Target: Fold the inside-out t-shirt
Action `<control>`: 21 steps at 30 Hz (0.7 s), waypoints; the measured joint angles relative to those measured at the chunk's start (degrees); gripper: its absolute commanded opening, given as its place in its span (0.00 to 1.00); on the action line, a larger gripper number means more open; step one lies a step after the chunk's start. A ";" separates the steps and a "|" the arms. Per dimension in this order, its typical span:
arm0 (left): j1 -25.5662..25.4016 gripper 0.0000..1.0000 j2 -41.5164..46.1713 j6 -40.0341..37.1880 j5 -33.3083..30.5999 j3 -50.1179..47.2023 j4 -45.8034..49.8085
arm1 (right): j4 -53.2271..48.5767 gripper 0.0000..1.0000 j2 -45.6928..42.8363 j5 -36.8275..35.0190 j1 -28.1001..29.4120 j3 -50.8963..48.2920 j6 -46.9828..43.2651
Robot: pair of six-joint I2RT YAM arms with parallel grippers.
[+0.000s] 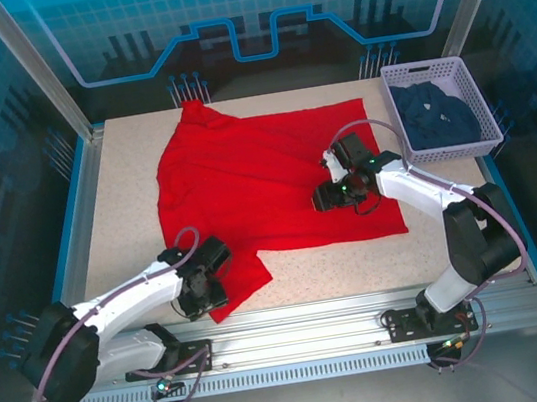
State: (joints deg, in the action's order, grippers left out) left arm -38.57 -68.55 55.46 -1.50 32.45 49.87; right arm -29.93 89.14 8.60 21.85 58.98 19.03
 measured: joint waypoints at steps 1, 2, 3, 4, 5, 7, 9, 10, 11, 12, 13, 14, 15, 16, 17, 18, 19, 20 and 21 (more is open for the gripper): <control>0.00 0.44 -0.31 -0.22 0.20 -0.07 -0.44 | 0.00 0.57 0.00 0.00 0.00 0.00 0.00; 0.00 0.43 -0.79 -0.50 0.46 -0.28 -1.16 | 0.00 0.57 0.00 -0.02 -0.04 0.00 0.00; 0.00 0.41 -1.20 -0.61 0.72 -0.68 -2.01 | 0.00 0.57 0.00 -0.02 -0.07 0.00 0.00; 0.00 0.39 -1.51 -0.85 0.92 -0.94 -2.40 | 0.00 0.57 0.00 -0.02 -0.07 0.00 0.02; 0.00 0.37 -1.84 -1.27 1.09 -1.16 -2.58 | 0.00 0.57 0.00 -0.02 -0.07 0.00 0.00; 0.11 0.33 -1.90 -1.70 1.14 -1.16 -2.45 | -0.04 0.57 0.00 -0.22 -0.07 0.00 0.00; 0.17 0.29 -1.90 -1.79 1.09 -1.25 -2.21 | -0.17 0.57 0.00 -0.57 -0.07 0.00 0.00; 0.20 0.27 -1.88 -1.92 1.05 -1.36 -2.14 | -0.26 0.57 0.00 -0.68 -0.07 0.00 0.00; 0.26 0.26 -1.84 -1.88 0.98 -1.42 -2.03 | -0.44 0.57 0.00 -0.70 -0.07 0.00 0.00; 0.28 0.25 -1.77 -1.84 0.90 -1.44 -1.90 | -0.57 0.57 0.00 -0.72 -0.09 0.00 0.00; 0.28 0.24 -1.73 -1.90 0.83 -1.44 -1.77 | -0.63 0.57 0.00 -0.87 -0.11 0.00 -0.02; 0.28 0.22 -1.68 -1.97 0.74 -1.44 -1.64 | -0.68 0.57 0.00 -0.87 -0.15 0.00 0.00; 0.28 0.21 -1.62 -2.05 0.63 -1.44 -1.49 | -0.70 0.57 0.00 -1.03 -0.15 0.00 0.00; 0.28 0.20 -1.55 -2.12 0.50 -1.44 -1.31 | -0.76 0.57 0.00 -1.07 -0.15 0.00 0.00; 0.28 0.19 -1.46 -2.47 0.33 -1.44 -1.14 | -0.92 0.57 0.00 -1.09 -0.15 0.00 0.00; 0.28 0.17 -1.36 -2.78 0.24 -1.44 -1.05 | -1.14 0.57 0.00 -1.14 -0.15 0.00 0.00; 0.28 0.15 -1.25 -2.95 0.24 -1.44 -1.03 | -1.36 0.57 0.00 -1.25 -0.15 0.00 0.00; 0.28 0.14 -1.14 -3.15 0.24 -1.46 -1.03 | -1.60 0.57 0.00 -1.29 -0.17 0.02 0.02; 0.28 0.14 -1.03 -3.13 0.24 -1.49 -1.05 | -1.81 0.57 0.00 -1.29 -0.26 0.00 0.04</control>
State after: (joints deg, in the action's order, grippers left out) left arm -38.28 -69.58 52.34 -1.26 30.96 48.82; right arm -31.75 89.14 7.31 21.58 58.98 19.07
